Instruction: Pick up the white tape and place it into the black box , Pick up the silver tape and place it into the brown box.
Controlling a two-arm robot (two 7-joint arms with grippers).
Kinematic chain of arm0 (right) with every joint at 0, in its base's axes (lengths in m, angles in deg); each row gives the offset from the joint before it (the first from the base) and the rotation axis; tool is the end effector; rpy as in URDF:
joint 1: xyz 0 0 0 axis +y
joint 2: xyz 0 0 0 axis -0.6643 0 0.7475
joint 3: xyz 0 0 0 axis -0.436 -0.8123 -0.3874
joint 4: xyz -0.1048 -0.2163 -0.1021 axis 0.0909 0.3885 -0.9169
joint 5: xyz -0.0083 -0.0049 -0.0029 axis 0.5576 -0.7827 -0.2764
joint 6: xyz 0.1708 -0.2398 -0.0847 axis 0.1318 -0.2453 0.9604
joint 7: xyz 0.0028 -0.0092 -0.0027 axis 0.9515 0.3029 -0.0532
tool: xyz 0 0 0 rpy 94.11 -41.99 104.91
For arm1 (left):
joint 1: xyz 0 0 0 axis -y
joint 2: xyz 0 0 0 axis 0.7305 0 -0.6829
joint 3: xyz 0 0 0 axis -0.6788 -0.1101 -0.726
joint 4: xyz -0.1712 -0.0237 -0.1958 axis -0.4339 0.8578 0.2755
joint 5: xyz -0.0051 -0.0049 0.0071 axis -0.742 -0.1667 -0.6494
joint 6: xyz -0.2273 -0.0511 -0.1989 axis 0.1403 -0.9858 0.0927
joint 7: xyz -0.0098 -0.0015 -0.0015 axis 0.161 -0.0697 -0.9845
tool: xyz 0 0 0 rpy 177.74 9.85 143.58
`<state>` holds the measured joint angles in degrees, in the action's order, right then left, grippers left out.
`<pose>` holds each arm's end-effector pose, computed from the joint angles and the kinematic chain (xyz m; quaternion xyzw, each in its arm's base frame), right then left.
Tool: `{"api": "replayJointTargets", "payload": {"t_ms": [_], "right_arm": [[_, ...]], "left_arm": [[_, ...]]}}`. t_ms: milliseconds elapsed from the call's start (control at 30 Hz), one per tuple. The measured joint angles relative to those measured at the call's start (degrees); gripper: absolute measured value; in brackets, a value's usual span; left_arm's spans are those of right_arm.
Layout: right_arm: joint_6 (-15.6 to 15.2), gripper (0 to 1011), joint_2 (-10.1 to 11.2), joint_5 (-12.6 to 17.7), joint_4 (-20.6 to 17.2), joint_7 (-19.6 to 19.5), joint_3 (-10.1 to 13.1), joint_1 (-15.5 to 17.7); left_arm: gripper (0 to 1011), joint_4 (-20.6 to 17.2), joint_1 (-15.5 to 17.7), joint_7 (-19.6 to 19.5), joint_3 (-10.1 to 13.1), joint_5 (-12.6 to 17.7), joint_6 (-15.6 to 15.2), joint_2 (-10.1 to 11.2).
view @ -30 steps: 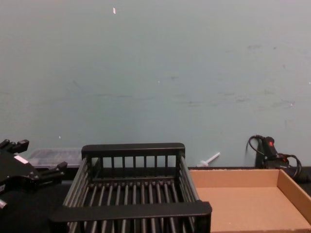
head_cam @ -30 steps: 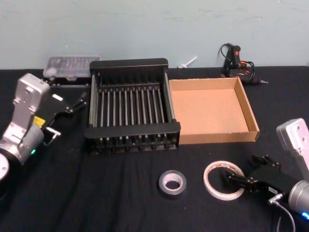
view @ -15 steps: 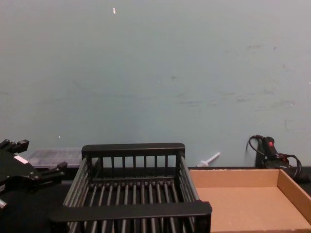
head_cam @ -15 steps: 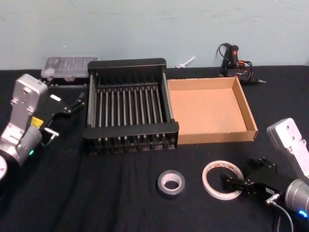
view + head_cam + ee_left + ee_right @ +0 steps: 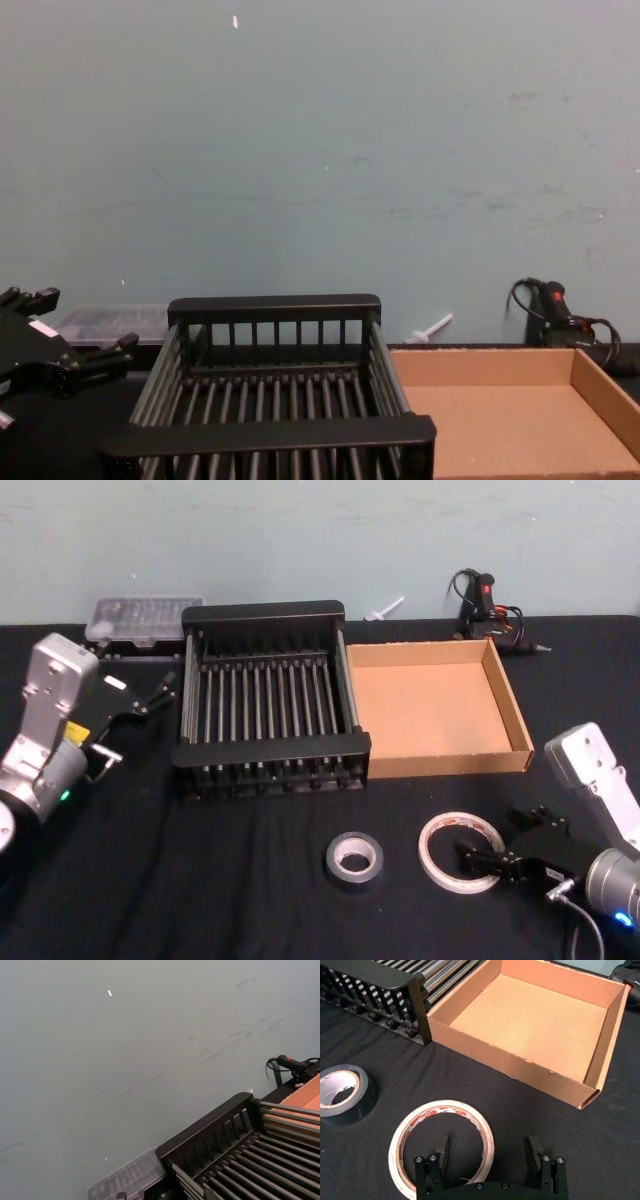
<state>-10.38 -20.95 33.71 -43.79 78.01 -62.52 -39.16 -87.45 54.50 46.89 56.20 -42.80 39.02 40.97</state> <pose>0.2715 -0.0428 -0.2580 -0.2727 0.1225 -0.4678 0.8317 0.3510 0.0669 -0.2785 0.1415 -0.1324 0.5800 0.7913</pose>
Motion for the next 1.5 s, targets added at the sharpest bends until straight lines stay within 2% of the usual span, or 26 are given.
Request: {"api": "replayJointTargets", "payload": {"t_ms": [900,1500], "right_arm": [[-1.5,1002,-1.5,-3.3,-0.2,3.4,1.0,-0.5],[-1.7,1002,-2.4,-4.4,0.1,4.2,1.4,-0.3]], "left_arm": [[1001,0.0,0.0,0.0,0.0,0.0,0.0,0.0],[1001,0.0,0.0,0.0,0.0,0.0,0.0,0.0]]}}
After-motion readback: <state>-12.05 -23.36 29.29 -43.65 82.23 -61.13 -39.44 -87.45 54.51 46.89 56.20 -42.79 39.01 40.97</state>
